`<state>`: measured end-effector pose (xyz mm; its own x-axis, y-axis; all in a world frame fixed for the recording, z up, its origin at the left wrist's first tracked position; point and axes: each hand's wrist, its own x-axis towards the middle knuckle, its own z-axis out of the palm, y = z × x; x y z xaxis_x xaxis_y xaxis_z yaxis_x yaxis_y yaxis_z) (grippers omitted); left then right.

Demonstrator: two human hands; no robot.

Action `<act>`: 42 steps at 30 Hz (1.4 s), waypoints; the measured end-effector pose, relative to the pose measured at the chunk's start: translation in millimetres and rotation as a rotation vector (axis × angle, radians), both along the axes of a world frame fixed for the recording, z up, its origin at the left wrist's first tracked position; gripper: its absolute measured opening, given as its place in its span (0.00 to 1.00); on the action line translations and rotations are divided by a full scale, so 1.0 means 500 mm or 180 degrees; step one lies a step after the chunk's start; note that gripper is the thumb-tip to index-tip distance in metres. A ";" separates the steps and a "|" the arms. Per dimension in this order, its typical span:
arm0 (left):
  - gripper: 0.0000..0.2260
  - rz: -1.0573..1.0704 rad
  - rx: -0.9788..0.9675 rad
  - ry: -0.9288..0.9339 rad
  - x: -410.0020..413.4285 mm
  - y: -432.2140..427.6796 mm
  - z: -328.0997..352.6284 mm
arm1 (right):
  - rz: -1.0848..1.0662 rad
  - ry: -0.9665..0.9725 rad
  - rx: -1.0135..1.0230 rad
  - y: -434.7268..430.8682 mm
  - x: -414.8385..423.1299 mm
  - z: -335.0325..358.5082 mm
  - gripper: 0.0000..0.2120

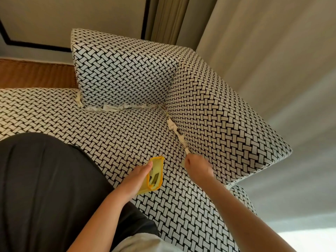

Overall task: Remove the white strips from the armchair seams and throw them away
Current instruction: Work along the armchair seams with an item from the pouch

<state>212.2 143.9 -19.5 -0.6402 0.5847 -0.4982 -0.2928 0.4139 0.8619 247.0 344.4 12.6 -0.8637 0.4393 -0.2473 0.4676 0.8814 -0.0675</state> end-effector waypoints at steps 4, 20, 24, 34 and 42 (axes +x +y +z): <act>0.30 0.0042 0.0065 -0.0047 0.000 0.000 -0.007 | 0.0135 0.0807 -0.1690 -0.081 0.035 0.028 0.09; 0.18 -0.0078 -0.0023 0.0189 0.000 0.009 -0.007 | -0.0555 0.0664 -0.0528 0.010 0.113 -0.048 0.10; 0.35 -0.0061 -0.0142 0.0145 -0.005 0.005 -0.021 | -0.0460 -0.0246 0.0336 0.054 0.127 -0.061 0.10; 0.38 0.0017 -0.0248 0.0116 -0.005 0.006 -0.025 | 0.0213 -0.1050 0.1184 0.052 0.110 -0.071 0.18; 0.42 -0.0037 -0.0334 0.0242 -0.004 0.001 -0.039 | 0.0315 -0.1324 0.1366 0.042 0.095 -0.066 0.14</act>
<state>210.3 144.4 -39.1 -0.6720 0.5394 -0.5074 -0.2230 0.5059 0.8332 294.7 365.6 -20.5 -0.7744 0.4971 -0.3914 0.2929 0.8300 0.4746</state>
